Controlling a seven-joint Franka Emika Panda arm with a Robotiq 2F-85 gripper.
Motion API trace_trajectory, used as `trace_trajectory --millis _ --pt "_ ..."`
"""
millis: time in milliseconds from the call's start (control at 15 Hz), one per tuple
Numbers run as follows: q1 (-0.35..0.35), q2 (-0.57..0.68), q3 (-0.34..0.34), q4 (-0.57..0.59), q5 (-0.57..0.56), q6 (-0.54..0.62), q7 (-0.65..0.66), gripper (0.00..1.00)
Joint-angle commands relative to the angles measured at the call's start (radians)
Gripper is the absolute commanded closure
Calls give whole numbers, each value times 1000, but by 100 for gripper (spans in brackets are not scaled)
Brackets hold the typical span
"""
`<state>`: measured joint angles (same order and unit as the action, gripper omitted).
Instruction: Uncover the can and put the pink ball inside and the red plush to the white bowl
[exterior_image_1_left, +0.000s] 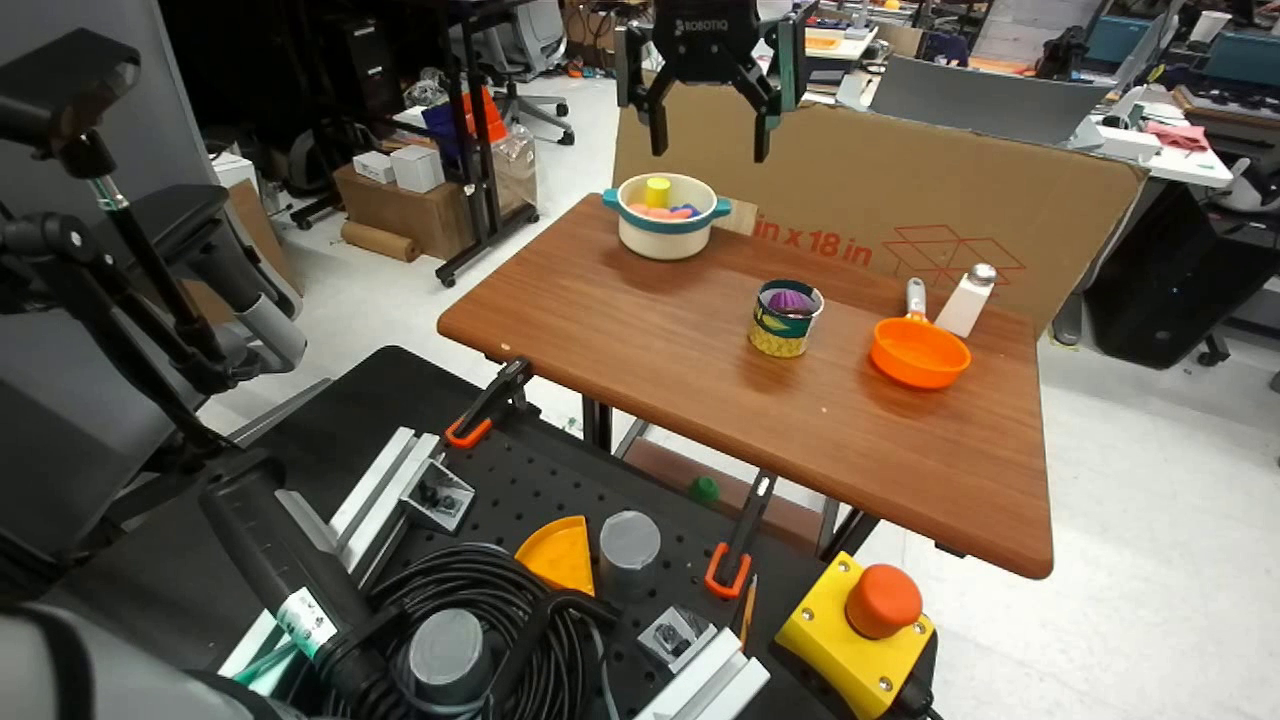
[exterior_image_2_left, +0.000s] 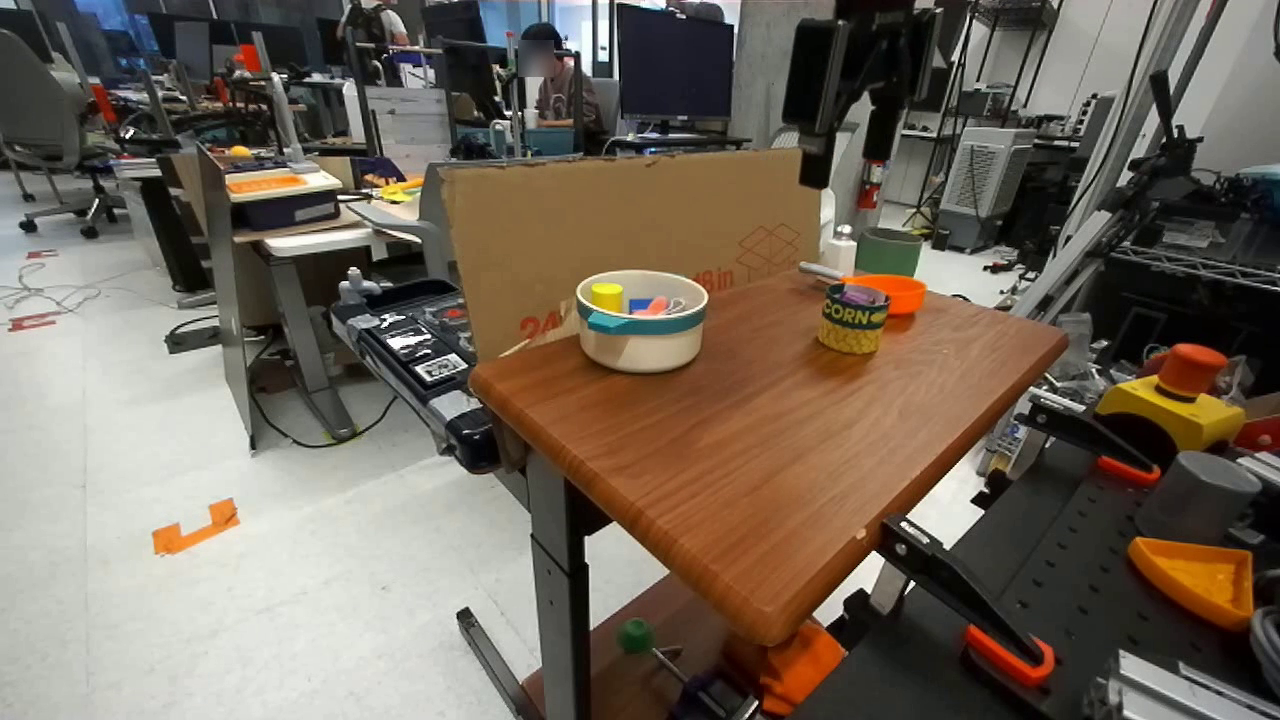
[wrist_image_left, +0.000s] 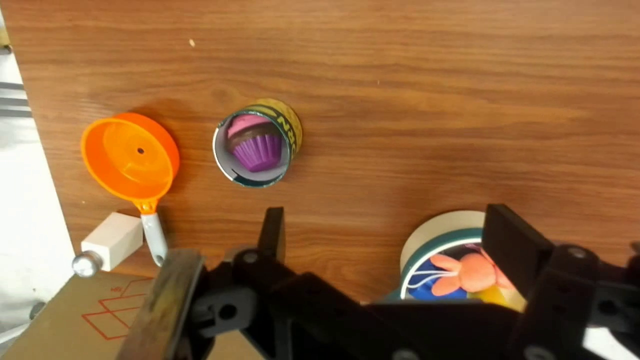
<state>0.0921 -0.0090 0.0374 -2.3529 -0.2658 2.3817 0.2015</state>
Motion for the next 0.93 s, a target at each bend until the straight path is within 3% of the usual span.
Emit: trace_trajectory --millis 0,600,867 --pt "-13 -83 12 -71 -33 -37 20 0" --pt "-7 -142 6 -146 140 -39 -187 0" --pt "-10 -147 11 -167 142 -47 -204 0"
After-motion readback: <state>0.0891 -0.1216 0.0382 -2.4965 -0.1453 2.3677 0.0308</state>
